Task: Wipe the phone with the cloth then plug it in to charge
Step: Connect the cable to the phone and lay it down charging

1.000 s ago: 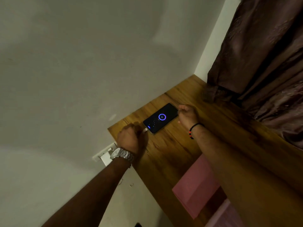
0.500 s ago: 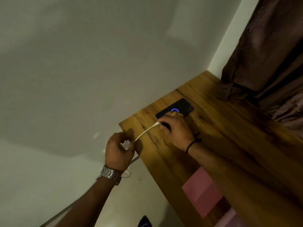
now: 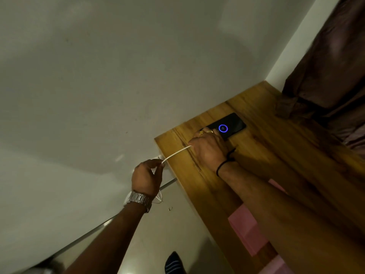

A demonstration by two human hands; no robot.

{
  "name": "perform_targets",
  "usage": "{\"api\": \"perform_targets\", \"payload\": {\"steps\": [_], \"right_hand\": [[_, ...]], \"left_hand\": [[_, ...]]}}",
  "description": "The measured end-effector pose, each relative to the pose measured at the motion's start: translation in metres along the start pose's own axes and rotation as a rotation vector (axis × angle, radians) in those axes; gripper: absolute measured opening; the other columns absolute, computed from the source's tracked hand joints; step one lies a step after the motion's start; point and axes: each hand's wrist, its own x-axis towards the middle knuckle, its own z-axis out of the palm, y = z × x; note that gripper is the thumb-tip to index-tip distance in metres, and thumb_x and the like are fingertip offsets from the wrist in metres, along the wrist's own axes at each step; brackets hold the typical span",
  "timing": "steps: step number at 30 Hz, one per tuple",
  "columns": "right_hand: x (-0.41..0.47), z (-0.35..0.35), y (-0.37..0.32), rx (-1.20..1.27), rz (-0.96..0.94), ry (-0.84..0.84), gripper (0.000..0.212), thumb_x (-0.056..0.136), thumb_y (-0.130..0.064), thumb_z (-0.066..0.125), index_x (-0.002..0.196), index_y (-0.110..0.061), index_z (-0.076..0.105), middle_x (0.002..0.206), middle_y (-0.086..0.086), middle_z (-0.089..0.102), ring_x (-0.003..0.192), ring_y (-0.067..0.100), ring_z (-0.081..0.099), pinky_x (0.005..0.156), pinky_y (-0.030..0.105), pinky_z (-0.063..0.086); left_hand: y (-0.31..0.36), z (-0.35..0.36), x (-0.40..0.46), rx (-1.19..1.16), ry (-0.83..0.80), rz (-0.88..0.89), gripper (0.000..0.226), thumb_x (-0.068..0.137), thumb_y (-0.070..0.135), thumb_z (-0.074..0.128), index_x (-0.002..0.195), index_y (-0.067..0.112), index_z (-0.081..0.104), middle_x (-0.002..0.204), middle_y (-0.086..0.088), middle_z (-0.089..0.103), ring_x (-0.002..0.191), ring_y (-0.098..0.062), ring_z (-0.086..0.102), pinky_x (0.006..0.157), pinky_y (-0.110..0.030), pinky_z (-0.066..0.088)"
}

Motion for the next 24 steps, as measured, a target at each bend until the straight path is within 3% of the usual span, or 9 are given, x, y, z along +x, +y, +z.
{"api": "perform_targets", "payload": {"steps": [7, 12, 16, 19, 21, 24], "right_hand": [[-0.001, 0.003, 0.0, -0.018, 0.001, 0.009, 0.022, 0.092, -0.02, 0.056, 0.092, -0.026, 0.077, 0.105, -0.004, 0.071, 0.108, 0.021, 0.056, 0.095, 0.041, 0.04], [-0.001, -0.002, -0.004, -0.006, 0.009, -0.018, 0.022, 0.094, -0.02, 0.055, 0.093, -0.026, 0.076, 0.108, -0.001, 0.07, 0.111, 0.023, 0.056, 0.096, 0.041, 0.039], [-0.009, -0.009, -0.002, 0.071, -0.007, 0.002, 0.036, 0.094, -0.009, 0.054, 0.122, -0.024, 0.071, 0.125, 0.001, 0.067, 0.121, 0.025, 0.054, 0.102, 0.041, 0.041], [-0.022, -0.021, 0.003, 0.2, 0.015, 0.084, 0.042, 0.091, -0.004, 0.06, 0.129, -0.02, 0.068, 0.128, 0.002, 0.066, 0.12, 0.024, 0.055, 0.103, 0.041, 0.048], [-0.034, -0.032, 0.012, 0.352, 0.049, 0.169, 0.039, 0.091, -0.005, 0.066, 0.127, -0.017, 0.069, 0.124, 0.002, 0.067, 0.115, 0.021, 0.058, 0.1, 0.036, 0.052], [-0.06, -0.05, 0.037, 0.592, 0.164, 0.203, 0.034, 0.092, -0.012, 0.069, 0.125, -0.02, 0.07, 0.115, -0.004, 0.07, 0.106, 0.008, 0.063, 0.092, 0.024, 0.053]], "left_hand": [[0.001, 0.003, 0.001, 0.057, -0.001, 0.043, 0.016, 0.096, 0.028, 0.072, 0.102, 0.019, 0.084, 0.098, -0.006, 0.083, 0.09, -0.027, 0.077, 0.08, -0.039, 0.061], [0.003, 0.003, 0.002, 0.053, -0.023, 0.013, 0.019, 0.095, 0.03, 0.073, 0.106, 0.017, 0.083, 0.103, -0.006, 0.082, 0.095, -0.025, 0.076, 0.085, -0.04, 0.061], [0.007, -0.001, -0.004, 0.068, 0.017, 0.026, 0.03, 0.09, 0.018, 0.077, 0.119, 0.01, 0.076, 0.11, -0.011, 0.078, 0.096, -0.028, 0.072, 0.084, -0.034, 0.055], [0.019, -0.011, -0.014, 0.072, 0.13, 0.077, 0.025, 0.087, 0.014, 0.079, 0.109, 0.006, 0.073, 0.1, -0.013, 0.072, 0.09, -0.033, 0.067, 0.078, -0.042, 0.055], [0.036, -0.018, -0.026, 0.054, 0.157, 0.094, 0.015, 0.089, 0.021, 0.078, 0.098, 0.01, 0.071, 0.09, -0.006, 0.069, 0.08, -0.025, 0.065, 0.071, -0.041, 0.056], [0.072, -0.019, -0.053, -0.081, -0.017, 0.116, 0.009, 0.093, 0.025, 0.074, 0.087, 0.021, 0.07, 0.08, 0.007, 0.07, 0.071, -0.009, 0.065, 0.064, -0.033, 0.055]]}}
